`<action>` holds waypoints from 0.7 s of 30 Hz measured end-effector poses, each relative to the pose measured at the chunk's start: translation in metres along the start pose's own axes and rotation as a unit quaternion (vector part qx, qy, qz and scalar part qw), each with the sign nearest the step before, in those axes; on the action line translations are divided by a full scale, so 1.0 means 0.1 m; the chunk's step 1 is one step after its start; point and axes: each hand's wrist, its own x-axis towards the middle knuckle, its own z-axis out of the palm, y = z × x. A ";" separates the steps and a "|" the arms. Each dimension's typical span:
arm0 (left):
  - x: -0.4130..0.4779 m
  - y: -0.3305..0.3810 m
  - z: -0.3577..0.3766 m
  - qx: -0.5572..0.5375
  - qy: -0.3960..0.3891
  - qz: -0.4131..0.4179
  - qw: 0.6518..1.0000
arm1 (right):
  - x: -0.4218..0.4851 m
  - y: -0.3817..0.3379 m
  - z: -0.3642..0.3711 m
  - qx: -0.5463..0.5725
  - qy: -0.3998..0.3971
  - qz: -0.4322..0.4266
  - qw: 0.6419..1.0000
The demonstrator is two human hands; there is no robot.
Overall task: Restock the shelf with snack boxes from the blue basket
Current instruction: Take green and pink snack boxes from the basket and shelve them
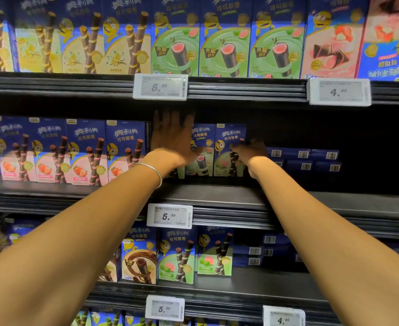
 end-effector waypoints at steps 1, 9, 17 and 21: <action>-0.03 0.01 -0.03 -0.021 0.013 -0.001 1.000 | 0.00 -0.02 -0.02 0.015 0.009 0.003 1.000; -0.53 0.08 -0.34 -0.316 0.000 -0.067 0.946 | -0.51 -0.19 -0.13 0.112 0.044 0.011 0.993; -1.80 -0.10 -0.55 -0.624 0.103 -0.088 0.770 | -2.07 -0.12 -0.25 0.157 0.002 -0.099 0.983; -2.97 -0.06 -0.19 -0.710 0.106 -0.130 0.684 | -2.89 0.40 -0.20 0.189 0.001 -0.071 0.979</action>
